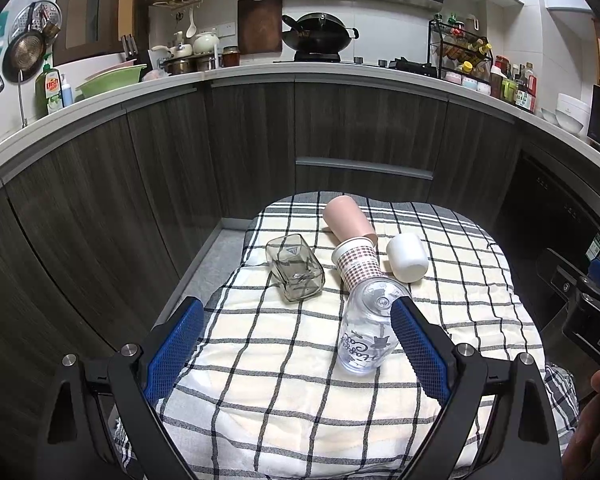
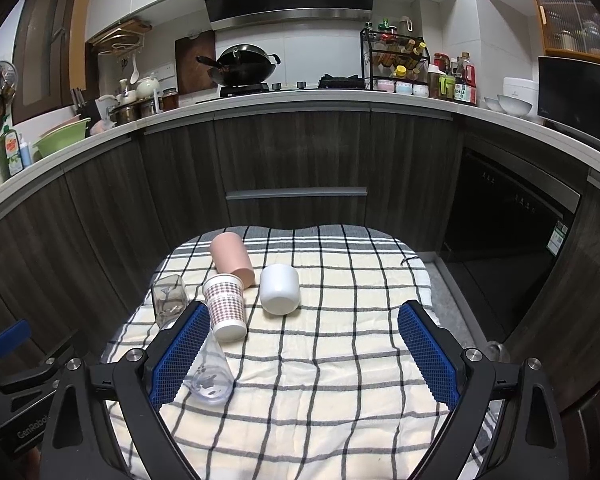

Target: Flip cup upside down

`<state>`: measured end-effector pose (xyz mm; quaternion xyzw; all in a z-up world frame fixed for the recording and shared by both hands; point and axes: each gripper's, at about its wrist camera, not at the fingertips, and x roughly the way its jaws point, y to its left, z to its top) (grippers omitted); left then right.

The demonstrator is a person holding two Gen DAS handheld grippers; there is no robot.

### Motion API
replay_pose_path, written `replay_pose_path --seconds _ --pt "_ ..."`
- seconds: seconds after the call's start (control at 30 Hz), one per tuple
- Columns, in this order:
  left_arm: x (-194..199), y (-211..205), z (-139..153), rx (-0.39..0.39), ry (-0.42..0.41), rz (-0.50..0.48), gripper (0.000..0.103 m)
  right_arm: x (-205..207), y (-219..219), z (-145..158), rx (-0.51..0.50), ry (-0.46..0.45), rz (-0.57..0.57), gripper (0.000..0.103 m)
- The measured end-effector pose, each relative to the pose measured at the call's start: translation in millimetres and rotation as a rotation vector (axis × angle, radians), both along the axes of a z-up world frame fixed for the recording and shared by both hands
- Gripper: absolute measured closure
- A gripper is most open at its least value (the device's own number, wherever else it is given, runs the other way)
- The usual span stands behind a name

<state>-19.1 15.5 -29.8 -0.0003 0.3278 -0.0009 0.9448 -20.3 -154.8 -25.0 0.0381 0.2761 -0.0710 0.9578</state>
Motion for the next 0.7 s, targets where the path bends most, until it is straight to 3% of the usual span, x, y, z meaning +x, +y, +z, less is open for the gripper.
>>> replay_pose_path --seconds 0.7 --pt "1.3 2.0 -0.9 0.006 -0.002 0.000 0.007 1.2 -1.1 -3.1 0.007 0.004 -0.003 0.008"
